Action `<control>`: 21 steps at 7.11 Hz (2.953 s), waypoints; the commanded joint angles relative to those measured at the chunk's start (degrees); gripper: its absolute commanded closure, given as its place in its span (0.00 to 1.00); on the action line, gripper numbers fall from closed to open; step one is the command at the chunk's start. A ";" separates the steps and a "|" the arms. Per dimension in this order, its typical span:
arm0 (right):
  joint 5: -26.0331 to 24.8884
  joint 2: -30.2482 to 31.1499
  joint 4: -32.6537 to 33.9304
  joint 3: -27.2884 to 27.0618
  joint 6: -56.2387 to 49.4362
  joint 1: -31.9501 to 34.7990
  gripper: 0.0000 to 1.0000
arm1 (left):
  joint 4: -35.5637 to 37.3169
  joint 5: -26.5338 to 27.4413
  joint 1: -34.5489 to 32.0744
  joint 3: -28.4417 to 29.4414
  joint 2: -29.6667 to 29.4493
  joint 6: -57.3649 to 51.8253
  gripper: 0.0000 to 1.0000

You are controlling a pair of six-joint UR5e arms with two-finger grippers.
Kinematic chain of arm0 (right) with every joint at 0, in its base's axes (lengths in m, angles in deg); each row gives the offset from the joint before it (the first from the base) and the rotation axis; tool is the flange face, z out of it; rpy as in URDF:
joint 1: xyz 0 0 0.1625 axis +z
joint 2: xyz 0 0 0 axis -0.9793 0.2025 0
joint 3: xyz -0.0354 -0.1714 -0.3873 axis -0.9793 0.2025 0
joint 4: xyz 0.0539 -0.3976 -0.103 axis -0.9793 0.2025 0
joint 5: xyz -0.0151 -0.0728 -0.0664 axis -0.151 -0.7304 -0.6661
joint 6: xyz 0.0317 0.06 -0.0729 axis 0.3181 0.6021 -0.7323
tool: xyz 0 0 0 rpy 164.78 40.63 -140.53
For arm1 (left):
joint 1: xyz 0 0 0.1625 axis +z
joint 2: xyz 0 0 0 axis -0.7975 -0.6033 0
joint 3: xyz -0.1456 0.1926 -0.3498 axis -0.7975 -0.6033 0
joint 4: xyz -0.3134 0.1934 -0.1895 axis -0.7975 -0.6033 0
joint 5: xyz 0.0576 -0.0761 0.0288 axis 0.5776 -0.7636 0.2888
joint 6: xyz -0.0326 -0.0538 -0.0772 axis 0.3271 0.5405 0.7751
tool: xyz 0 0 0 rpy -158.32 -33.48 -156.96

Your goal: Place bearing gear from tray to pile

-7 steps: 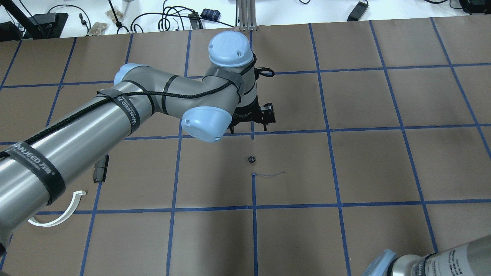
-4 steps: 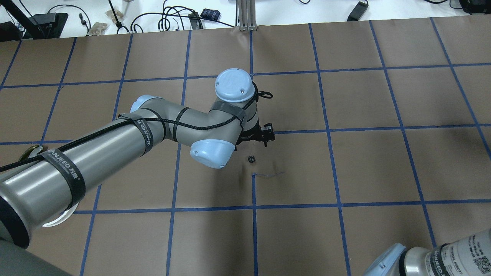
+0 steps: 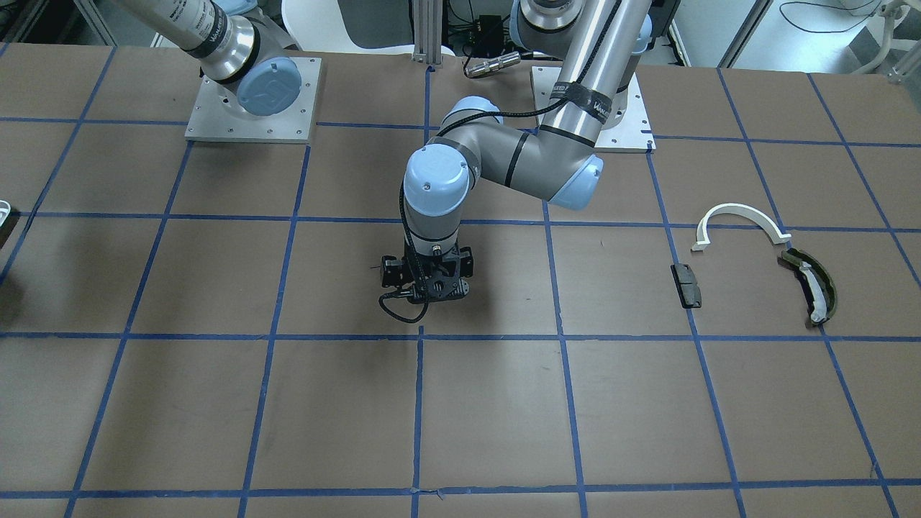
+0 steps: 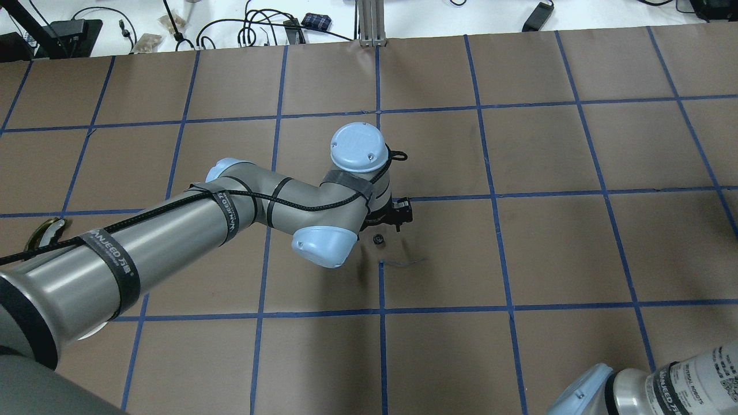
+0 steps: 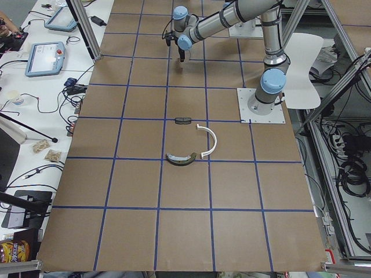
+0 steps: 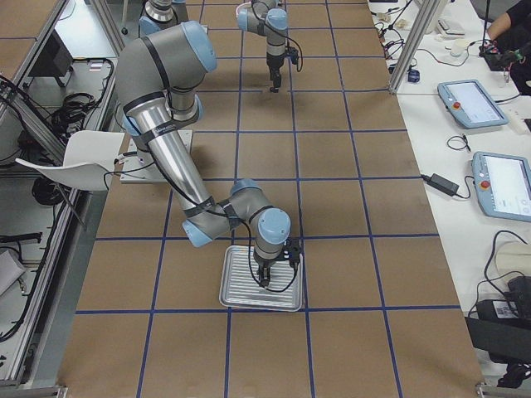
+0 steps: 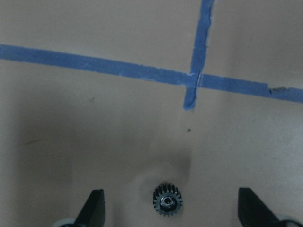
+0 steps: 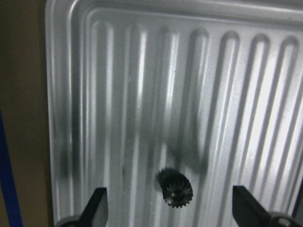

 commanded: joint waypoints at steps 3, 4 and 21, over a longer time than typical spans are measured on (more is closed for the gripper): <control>-0.09 -0.79 -0.02 -0.08 0.58 -0.02 0.53 | 0.17 -0.38 0.14 -0.09 -1.42 -0.46 0.69; -0.18 -0.70 -0.02 -0.08 0.75 -0.01 0.61 | 0.17 -0.29 0.14 -0.01 -1.69 -0.29 0.97; 21.22 13.29 -20.68 -0.08 83.17 61.73 1.00 | -6.34 4.54 58.84 -5.20 6.58 -76.75 0.88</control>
